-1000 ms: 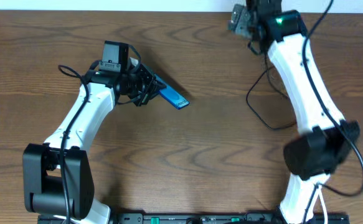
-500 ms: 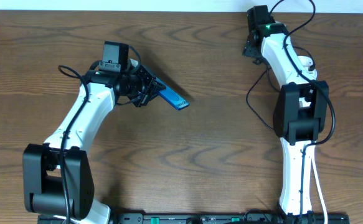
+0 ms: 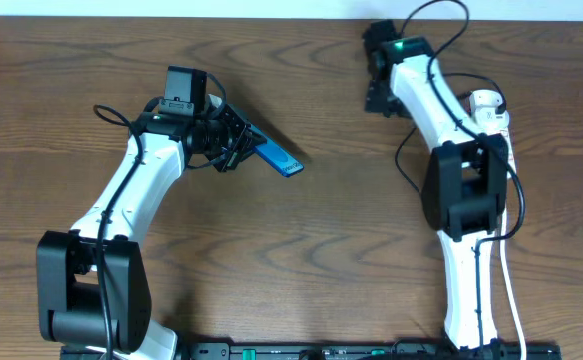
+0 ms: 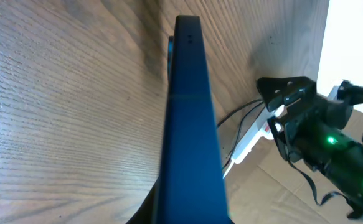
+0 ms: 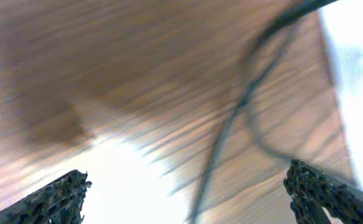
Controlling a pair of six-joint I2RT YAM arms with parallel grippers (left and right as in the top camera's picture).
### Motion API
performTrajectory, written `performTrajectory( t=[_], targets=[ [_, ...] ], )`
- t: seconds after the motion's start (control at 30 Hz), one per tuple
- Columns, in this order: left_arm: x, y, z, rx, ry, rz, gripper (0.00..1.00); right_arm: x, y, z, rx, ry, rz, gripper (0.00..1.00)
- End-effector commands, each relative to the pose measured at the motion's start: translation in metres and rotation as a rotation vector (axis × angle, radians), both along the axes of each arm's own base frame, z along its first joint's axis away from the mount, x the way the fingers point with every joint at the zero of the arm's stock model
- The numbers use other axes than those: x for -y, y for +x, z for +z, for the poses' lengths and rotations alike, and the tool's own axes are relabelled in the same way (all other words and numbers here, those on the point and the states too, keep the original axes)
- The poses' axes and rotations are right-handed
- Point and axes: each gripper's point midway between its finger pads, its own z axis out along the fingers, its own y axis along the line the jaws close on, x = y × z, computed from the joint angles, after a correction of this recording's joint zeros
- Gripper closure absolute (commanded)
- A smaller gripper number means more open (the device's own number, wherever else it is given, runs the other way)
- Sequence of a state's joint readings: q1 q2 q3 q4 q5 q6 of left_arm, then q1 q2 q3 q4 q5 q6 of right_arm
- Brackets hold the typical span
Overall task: Plug charger to phone and switch on socket
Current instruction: 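Release the phone with the right gripper and move it to the power strip, then grasp the black USB-C cable near its plug with the right gripper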
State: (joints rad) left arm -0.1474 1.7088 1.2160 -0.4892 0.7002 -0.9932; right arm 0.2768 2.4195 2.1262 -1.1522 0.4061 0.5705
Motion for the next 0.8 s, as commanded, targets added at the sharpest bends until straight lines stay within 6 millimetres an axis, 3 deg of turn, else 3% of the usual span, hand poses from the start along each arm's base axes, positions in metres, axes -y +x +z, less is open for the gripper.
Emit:
performTrajectory(
  t=[0.0, 0.07, 0.13, 0.2, 0.3, 0.4, 0.57, 0.67, 0.77],
  targets=[
    [0.001, -0.001, 0.009, 0.027, -0.012, -0.010, 0.93, -0.032, -0.010, -0.005, -0.012, 0.072, 0.042, 0.04],
    [0.001, -0.001, 0.009, 0.027, -0.012, -0.010, 0.93, -0.033, -0.012, -0.018, -0.003, 0.073, 0.012, 0.08],
    [0.001, -0.001, 0.009, 0.027, -0.012, -0.010, 0.93, -0.019, -0.022, -0.041, 0.015, 0.039, -0.095, 0.12],
    [0.001, -0.001, 0.009, 0.027, -0.012, -0.010, 0.92, -0.004, -0.028, -0.051, 0.013, -0.012, -0.129, 0.09],
    [0.001, -0.001, 0.009, 0.027, -0.011, -0.010, 0.93, 0.009, -0.018, -0.037, 0.058, -0.108, -0.103, 0.01],
    [0.001, -0.001, 0.009, 0.025, -0.012, -0.007, 0.93, 0.017, -0.022, -0.045, 0.042, -0.058, -0.164, 0.02],
    [0.000, -0.001, 0.009, 0.024, -0.009, -0.005, 0.93, 0.007, -0.033, -0.087, -0.024, 0.139, -0.162, 0.22],
    [0.000, -0.001, 0.009, 0.024, -0.009, -0.005, 0.93, 0.016, -0.042, -0.104, -0.022, 0.096, -0.165, 0.23],
    [0.000, 0.000, 0.008, 0.023, -0.008, -0.001, 0.93, 0.035, -0.045, -0.103, -0.001, -0.003, -0.180, 0.26]
  ],
)
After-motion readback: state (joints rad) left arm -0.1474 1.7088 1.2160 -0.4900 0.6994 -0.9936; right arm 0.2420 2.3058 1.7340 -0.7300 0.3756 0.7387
